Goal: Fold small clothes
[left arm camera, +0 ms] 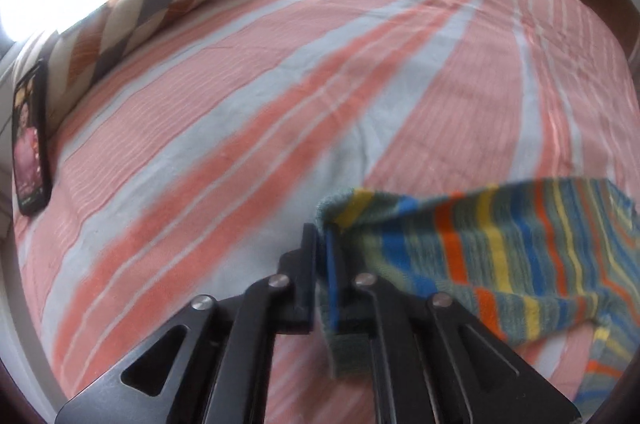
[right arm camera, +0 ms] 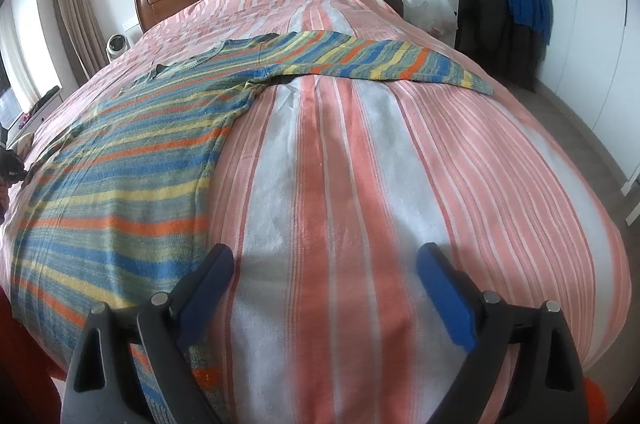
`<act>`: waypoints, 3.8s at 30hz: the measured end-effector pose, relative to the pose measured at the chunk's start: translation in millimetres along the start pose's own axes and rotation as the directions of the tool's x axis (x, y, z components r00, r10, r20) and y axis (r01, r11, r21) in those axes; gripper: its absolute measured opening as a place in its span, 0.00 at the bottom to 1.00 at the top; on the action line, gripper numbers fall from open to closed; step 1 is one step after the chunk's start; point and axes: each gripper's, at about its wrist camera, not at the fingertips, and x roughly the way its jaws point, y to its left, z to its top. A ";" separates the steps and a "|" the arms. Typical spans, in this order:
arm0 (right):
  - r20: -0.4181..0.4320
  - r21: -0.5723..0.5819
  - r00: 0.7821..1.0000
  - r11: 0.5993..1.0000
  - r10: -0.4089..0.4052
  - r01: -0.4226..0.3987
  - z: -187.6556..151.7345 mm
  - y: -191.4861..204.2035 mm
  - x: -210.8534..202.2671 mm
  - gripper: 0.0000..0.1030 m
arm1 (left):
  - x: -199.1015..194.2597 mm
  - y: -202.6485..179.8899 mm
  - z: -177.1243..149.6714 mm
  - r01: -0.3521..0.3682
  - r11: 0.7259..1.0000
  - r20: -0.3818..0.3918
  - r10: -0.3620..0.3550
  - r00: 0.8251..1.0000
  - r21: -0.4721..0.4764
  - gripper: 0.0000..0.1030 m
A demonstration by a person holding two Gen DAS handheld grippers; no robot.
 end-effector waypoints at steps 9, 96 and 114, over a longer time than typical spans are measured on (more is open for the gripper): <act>0.097 0.030 0.995 1.000 0.003 -0.006 5.4 -4.2 -27.6 0.90 | -108.2 -2.7 -64.4 0.159 0.979 0.124 -0.175 0.977 0.124 0.92; 0.040 -0.060 0.987 0.986 -0.155 0.157 1.9 -1.2 21.7 1.00 | -84.8 -26.8 -182.7 0.170 0.948 0.173 -0.221 0.960 0.267 1.00; -0.006 -0.004 1.000 1.000 -0.016 0.016 18.6 -15.8 -4.8 1.00 | -82.9 -27.6 -183.2 0.169 0.944 0.159 -0.220 0.963 0.283 1.00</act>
